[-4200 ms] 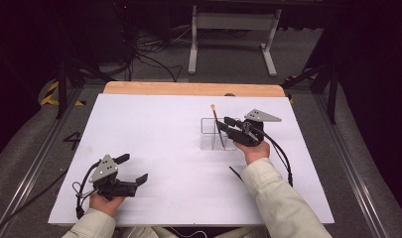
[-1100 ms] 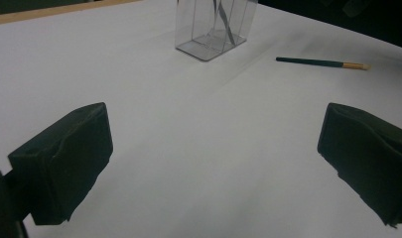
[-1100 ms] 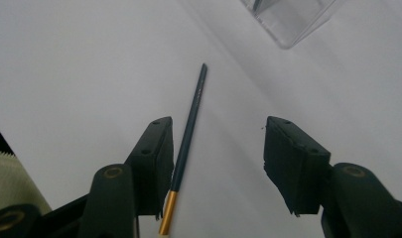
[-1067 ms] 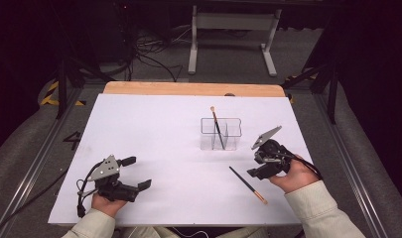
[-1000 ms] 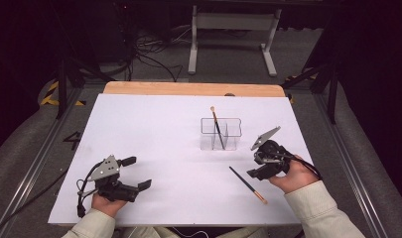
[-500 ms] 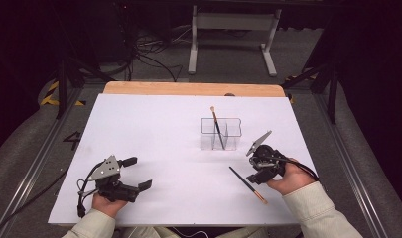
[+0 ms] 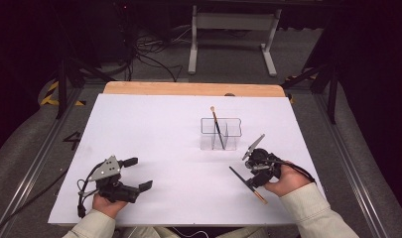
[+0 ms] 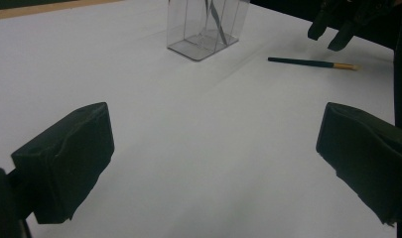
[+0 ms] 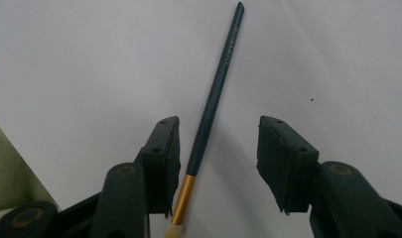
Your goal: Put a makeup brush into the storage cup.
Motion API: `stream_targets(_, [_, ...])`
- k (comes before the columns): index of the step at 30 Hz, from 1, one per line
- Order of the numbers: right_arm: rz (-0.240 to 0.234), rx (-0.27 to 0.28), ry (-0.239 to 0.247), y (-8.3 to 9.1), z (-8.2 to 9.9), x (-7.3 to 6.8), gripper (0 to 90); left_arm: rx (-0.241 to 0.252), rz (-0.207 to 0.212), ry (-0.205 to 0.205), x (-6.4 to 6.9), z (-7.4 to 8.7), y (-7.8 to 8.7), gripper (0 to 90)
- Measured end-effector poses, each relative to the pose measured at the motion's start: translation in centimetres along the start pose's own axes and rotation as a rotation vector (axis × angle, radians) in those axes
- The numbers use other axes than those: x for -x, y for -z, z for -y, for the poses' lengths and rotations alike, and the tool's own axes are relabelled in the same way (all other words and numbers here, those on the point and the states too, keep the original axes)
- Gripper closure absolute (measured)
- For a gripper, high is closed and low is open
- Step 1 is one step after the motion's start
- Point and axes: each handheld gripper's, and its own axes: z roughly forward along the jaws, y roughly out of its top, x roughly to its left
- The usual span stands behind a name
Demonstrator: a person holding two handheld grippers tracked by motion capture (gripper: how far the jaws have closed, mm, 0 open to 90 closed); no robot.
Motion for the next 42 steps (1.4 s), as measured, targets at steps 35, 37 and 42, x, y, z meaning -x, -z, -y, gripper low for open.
stream_targets(35, [0.023,-0.133,0.048,-2.8,-0.2,-0.9,77.4,-0.021,0.015,-0.001,0.1,0.1,-0.3,3.1])
stream_targets(37, [0.02,-0.134,0.049,-2.8,-0.2,-0.9,79.9,-0.022,0.015,-0.003,0.2,0.1,-0.3,3.1])
stream_targets(42, [0.022,-0.138,0.049,-2.9,-0.3,-0.9,82.9,-0.022,0.015,-0.004,0.2,0.1,-0.3,3.1])
